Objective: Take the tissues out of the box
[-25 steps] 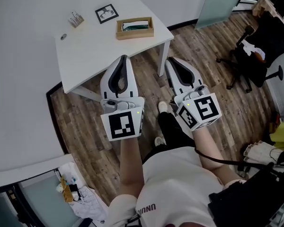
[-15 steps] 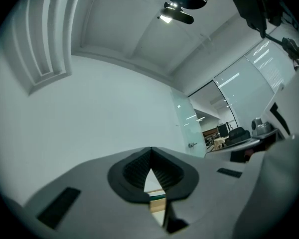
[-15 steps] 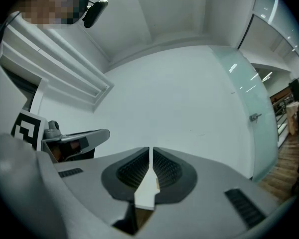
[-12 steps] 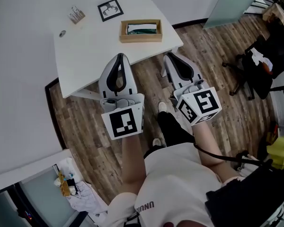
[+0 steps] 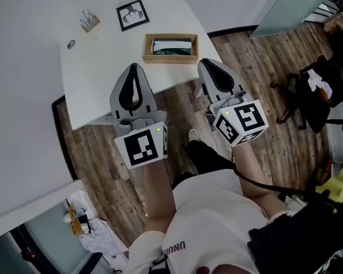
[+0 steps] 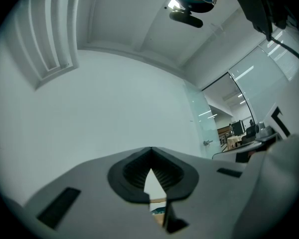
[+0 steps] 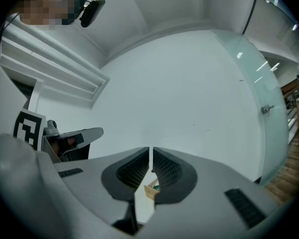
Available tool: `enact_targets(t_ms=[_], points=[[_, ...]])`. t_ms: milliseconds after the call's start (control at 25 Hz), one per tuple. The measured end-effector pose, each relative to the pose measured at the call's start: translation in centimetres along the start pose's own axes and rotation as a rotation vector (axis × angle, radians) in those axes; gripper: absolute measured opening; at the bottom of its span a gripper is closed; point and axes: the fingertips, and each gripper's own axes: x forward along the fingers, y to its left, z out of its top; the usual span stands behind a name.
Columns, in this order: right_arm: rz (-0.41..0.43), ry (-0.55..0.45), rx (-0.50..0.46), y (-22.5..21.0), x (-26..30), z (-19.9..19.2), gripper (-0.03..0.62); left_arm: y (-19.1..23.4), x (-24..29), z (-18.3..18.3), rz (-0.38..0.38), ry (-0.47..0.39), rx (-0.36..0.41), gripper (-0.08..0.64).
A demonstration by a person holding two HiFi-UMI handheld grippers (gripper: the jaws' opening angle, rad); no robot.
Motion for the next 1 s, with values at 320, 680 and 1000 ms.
enact_targets(t_ms=[320,680,1000], points=[[0.018,0.011,-0.018,-4.0,2.9,0.5,0.023,-0.5,4.7,-1.2,0.017,0.000,0.024,0.012],[0.059,0.046,-0.002,-6.3,4.6,-0.4,0.023,-0.2,6.3,-1.8,0.065,0.032,0.076,0.012],[0.079,0.077,-0.034,-6.7,6.7,-1.1,0.023,1.0,7.9,-1.6,0.063,0.022,0.079,0.012]])
